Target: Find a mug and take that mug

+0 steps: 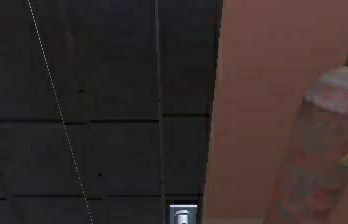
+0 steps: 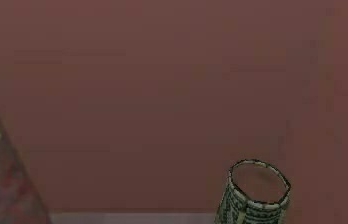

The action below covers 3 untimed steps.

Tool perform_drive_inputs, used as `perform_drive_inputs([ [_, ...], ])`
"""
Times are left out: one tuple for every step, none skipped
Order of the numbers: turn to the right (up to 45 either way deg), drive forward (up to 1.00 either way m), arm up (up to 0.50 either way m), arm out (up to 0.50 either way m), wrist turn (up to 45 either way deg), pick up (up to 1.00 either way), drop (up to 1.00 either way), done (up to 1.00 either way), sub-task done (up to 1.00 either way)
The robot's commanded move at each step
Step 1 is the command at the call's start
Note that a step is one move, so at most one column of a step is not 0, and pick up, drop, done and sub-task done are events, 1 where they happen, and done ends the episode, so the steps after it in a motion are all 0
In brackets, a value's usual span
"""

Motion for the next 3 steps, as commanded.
perform_drive_inputs([
  [-45.0, 0.00, 0.00, 0.00, 0.0, 0.00, 0.00, 0.00, 0.00],
  [-45.0, 0.00, 0.00, 0.00, 0.0, 0.00, 0.00, 0.00, 0.00],
  [0.0, 1.00, 0.00, 0.00, 0.0, 0.00, 0.00, 0.00, 0.00],
])
